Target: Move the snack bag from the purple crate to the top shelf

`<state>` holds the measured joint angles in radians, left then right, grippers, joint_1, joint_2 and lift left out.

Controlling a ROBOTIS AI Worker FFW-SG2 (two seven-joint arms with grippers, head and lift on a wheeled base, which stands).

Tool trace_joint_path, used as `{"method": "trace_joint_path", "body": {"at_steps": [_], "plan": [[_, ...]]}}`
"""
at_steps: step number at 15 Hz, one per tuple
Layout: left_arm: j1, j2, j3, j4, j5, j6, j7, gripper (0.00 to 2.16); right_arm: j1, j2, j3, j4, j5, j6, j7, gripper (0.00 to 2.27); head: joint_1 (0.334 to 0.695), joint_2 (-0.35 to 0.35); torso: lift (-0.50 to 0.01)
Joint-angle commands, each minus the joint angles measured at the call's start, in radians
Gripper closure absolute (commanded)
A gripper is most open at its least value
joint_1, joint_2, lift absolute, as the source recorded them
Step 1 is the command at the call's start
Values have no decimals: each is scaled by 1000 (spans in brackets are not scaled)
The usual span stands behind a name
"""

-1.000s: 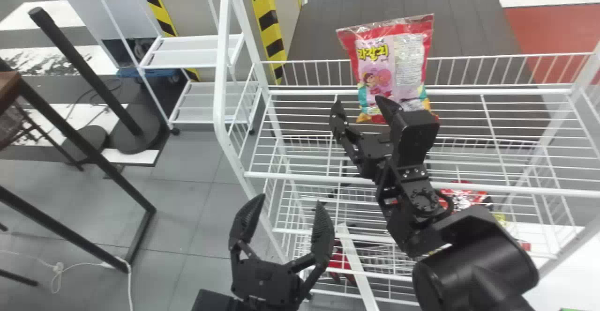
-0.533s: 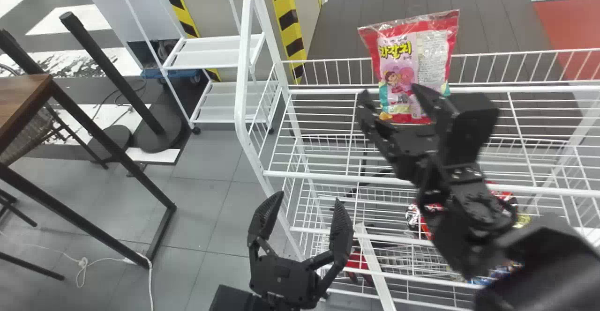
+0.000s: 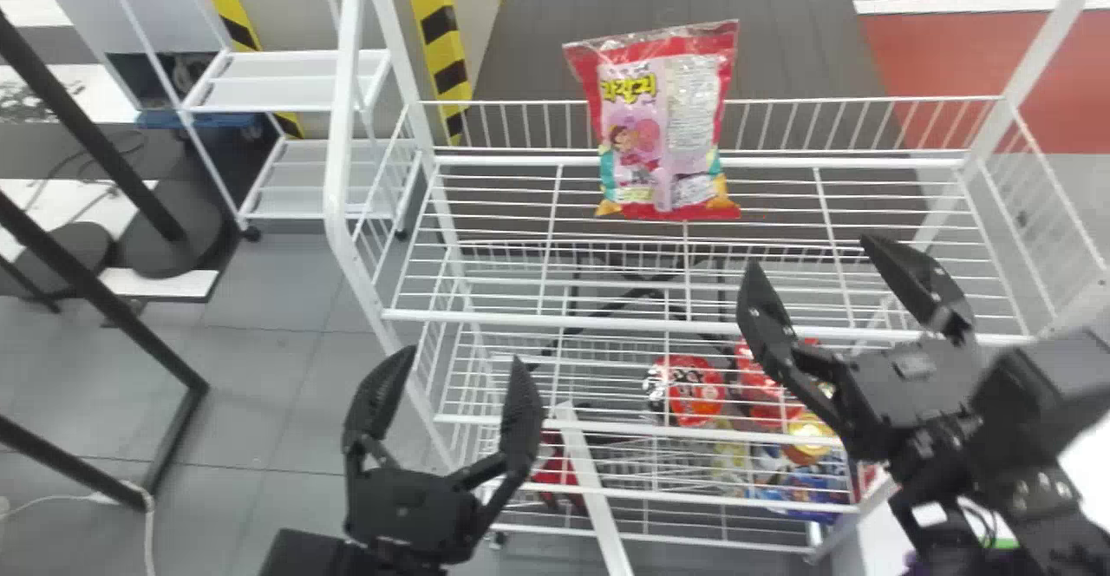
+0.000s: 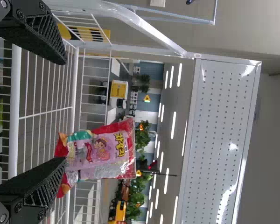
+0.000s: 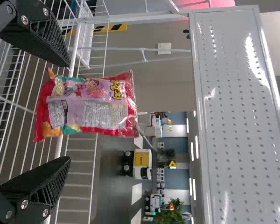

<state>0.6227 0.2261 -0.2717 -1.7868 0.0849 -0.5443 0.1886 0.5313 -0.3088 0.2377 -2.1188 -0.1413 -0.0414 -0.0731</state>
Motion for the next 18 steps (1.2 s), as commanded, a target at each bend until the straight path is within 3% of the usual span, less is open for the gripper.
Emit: {"method": "trace_joint_path", "body": {"at_steps": [1, 5, 8, 11, 18], "plan": [[0, -1, 6, -8, 0, 7, 0, 83, 125, -1, -66, 8, 26, -162, 1, 93, 695, 52, -1], [12, 4, 8, -49, 0, 7, -1, 83, 219, 2, -138, 117, 12, -398, 6, 93, 695, -25, -1], [14, 3, 9, -92, 0, 59, -41, 87, 225, 36, -164, 197, -3, -456, 41, 120, 695, -85, -1], [-1, -2, 6, -195, 1, 289, -120, 90, 225, 83, -172, 244, 22, -462, 52, 120, 695, -138, -1], [-285, -102, -89, -181, 13, 633, -127, 93, 246, 91, -219, 359, -3, -622, 68, 124, 695, -243, -1]]}}
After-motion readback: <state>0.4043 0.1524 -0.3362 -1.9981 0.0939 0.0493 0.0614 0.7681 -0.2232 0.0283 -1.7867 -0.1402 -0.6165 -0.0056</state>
